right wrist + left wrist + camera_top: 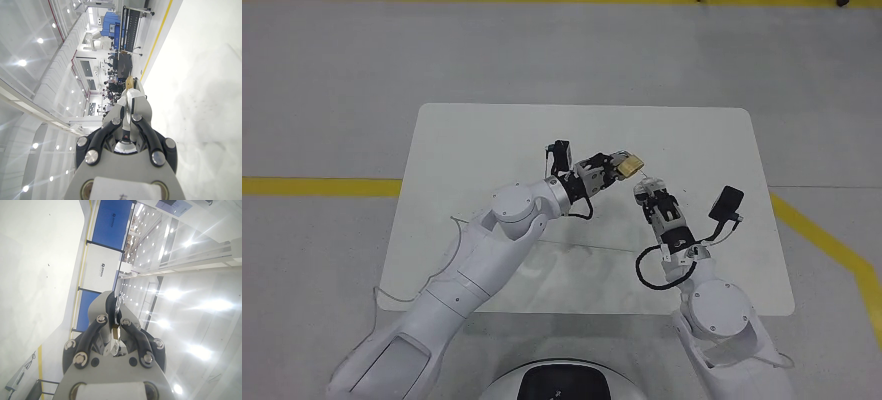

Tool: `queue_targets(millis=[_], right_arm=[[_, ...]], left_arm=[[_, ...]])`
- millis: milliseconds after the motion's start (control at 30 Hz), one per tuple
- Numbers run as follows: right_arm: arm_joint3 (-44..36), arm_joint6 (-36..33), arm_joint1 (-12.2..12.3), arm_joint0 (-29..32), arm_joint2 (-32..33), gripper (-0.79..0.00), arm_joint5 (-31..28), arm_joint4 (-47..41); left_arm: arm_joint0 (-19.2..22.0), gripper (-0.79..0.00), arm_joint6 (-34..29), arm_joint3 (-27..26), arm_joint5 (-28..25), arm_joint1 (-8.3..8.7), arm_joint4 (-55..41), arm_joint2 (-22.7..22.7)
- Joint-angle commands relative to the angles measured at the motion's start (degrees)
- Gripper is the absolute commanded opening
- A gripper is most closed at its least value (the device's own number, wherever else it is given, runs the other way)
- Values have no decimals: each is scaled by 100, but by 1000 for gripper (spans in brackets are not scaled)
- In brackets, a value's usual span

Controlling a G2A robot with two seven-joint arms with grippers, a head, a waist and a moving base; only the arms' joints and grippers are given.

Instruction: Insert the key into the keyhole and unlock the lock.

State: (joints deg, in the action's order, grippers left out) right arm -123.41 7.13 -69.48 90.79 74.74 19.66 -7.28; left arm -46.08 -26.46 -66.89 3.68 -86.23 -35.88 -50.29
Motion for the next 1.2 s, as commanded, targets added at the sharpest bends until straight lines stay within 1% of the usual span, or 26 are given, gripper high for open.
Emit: queue_targets(millis=[0,300,500,800,1167], right_arm=[[16,-6,-9,0,10,-785,2,3],[26,4,-45,66,86,-785,12,3],[-6,-36,-60,108,66,-785,59,166],[-42,-51,-93,117,8,-785,153,378],[-80,-129,-131,129,-24,-785,250,517]], left_arm=[[1,-785,-12,18,-5,-15,4,5],[18,-785,-60,70,-50,-75,47,14],[-2,-785,-40,54,-128,-86,275,3],[-105,-785,4,-138,-196,-70,748,-28],[-221,-785,-360,-297,-357,-15,1045,-204]])
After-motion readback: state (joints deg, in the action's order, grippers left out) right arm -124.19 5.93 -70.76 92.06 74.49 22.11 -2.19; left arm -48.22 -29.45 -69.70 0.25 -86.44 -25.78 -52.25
